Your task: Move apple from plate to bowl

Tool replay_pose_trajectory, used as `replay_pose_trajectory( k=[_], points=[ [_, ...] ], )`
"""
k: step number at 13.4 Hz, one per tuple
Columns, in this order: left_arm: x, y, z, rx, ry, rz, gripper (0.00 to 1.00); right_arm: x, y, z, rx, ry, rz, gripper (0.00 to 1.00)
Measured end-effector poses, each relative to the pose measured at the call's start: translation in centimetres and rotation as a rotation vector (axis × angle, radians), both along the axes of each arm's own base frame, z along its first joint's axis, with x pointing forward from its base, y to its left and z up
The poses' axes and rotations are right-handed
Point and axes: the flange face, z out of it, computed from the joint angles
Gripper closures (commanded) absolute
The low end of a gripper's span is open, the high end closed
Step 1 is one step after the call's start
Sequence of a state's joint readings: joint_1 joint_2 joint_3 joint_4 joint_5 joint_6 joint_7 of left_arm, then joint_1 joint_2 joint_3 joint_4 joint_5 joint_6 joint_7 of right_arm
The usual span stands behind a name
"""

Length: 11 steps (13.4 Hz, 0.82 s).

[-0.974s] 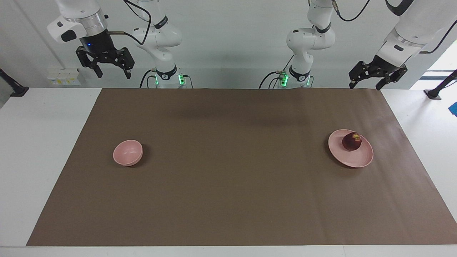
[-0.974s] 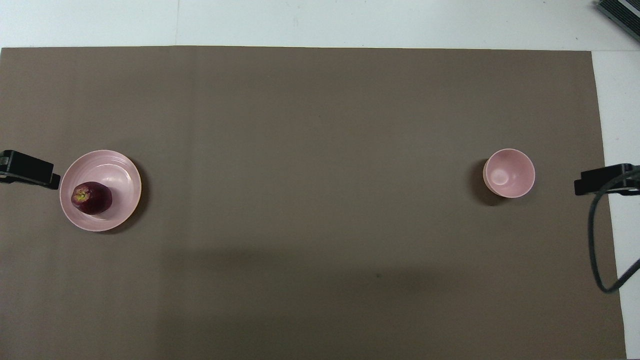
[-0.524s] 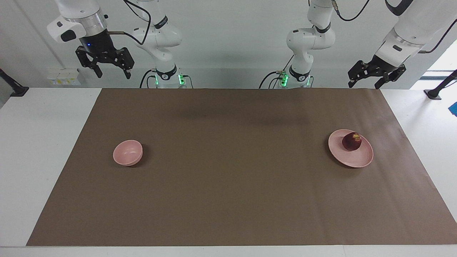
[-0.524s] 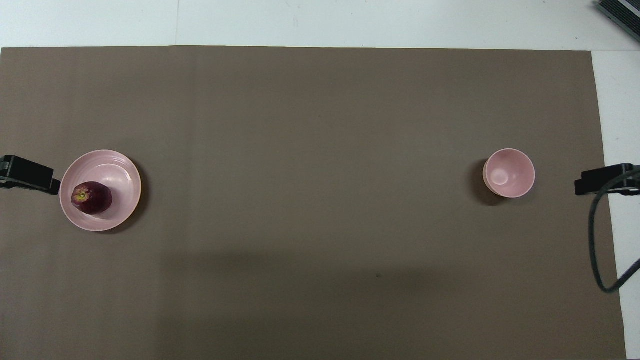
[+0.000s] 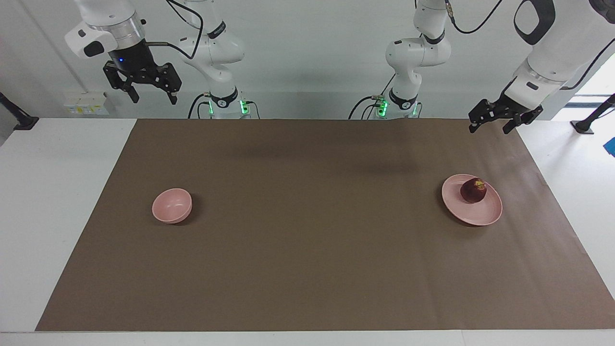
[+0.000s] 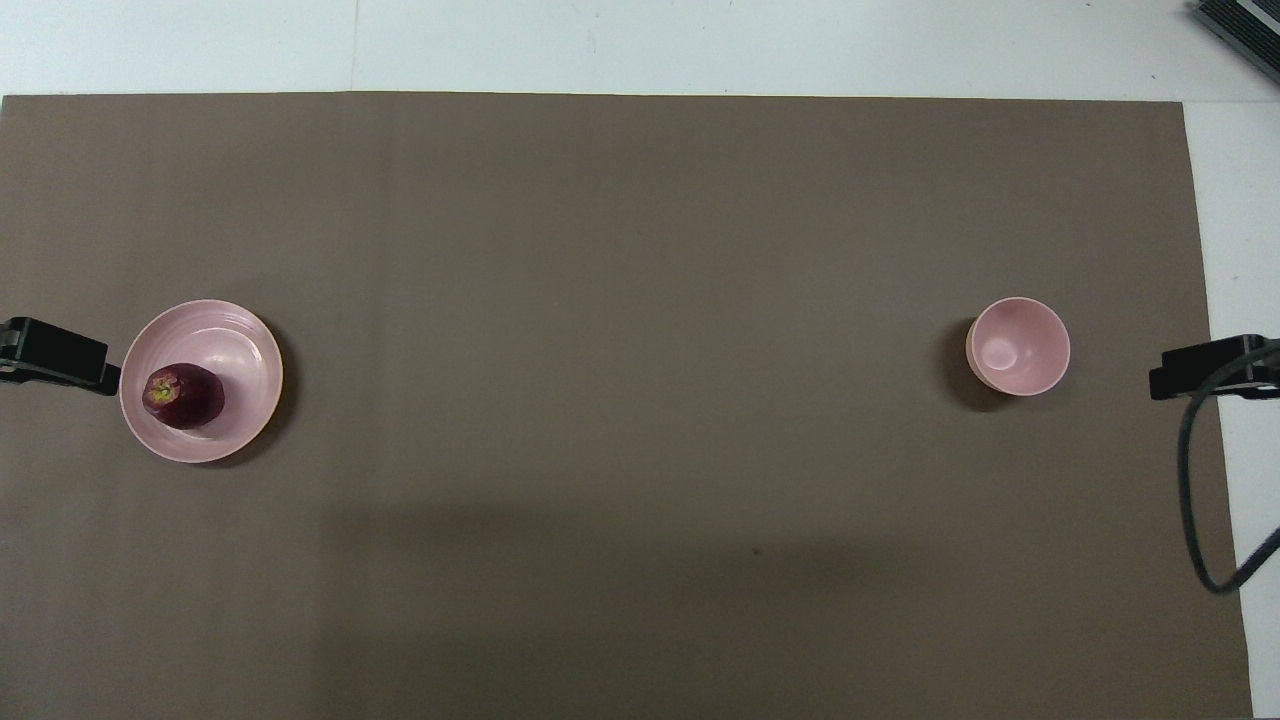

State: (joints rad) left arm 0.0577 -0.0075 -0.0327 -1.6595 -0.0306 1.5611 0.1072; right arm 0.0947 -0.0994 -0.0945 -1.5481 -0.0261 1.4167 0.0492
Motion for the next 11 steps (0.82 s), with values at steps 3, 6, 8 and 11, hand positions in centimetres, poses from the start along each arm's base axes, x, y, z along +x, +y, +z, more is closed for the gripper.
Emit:
replay_pose_trajectory(
  k=[3, 6, 8, 11],
  points=[
    [0.5, 3.4, -4.6, -0.006, -0.017, -0.025, 0.00, 0.0, 0.1, -0.3, 0.000, 0.007, 0.002, 0.00],
    [1.0, 5.7, -10.0, -0.010, -0.019, -0.033, 0.00, 0.0, 0.2, -0.8, 0.001, 0.017, 0.003, 0.00],
    [1.5, 6.3, -14.0, -0.013, -0.004, -0.032, 0.00, 0.1, 0.2, -1.0, 0.001, 0.021, 0.003, 0.00],
    [1.5, 7.6, -20.5, -0.014, -0.009, -0.032, 0.00, 0.1, 0.2, -1.0, 0.001, 0.022, 0.003, 0.00]
  ],
)
